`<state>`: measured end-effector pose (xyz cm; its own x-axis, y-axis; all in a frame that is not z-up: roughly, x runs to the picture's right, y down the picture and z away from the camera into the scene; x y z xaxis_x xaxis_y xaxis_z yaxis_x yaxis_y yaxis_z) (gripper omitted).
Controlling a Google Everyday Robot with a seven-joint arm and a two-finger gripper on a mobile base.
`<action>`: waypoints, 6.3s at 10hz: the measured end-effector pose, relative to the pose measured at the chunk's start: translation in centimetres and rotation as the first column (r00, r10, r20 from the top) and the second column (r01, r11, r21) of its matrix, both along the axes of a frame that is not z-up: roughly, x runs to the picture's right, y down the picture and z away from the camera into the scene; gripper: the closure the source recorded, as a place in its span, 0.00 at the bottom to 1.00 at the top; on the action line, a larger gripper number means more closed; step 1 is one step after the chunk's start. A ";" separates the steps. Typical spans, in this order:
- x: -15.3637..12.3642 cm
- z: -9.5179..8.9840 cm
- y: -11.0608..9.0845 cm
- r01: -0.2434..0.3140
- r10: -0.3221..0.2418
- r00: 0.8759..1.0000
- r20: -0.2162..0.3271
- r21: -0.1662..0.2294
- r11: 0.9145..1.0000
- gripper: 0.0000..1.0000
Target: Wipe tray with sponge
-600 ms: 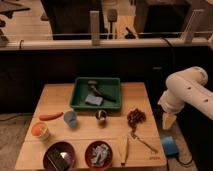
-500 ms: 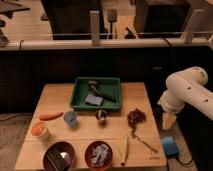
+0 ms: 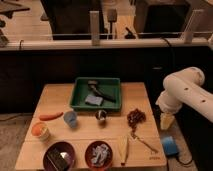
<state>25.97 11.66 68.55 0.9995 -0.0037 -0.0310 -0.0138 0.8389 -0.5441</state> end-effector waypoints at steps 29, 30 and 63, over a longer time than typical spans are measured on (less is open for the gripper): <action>-19.0 4.5 -7.4 0.128 -0.158 0.982 0.099 0.260 0.957 0.81; -19.1 4.7 -7.7 0.127 -0.158 0.983 0.098 0.266 0.956 0.92; -21.3 11.3 -13.1 0.226 -0.267 0.961 0.066 0.363 0.904 0.98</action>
<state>4.64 -1.43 79.87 0.9650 -0.2599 0.0361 0.2617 0.9437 -0.2023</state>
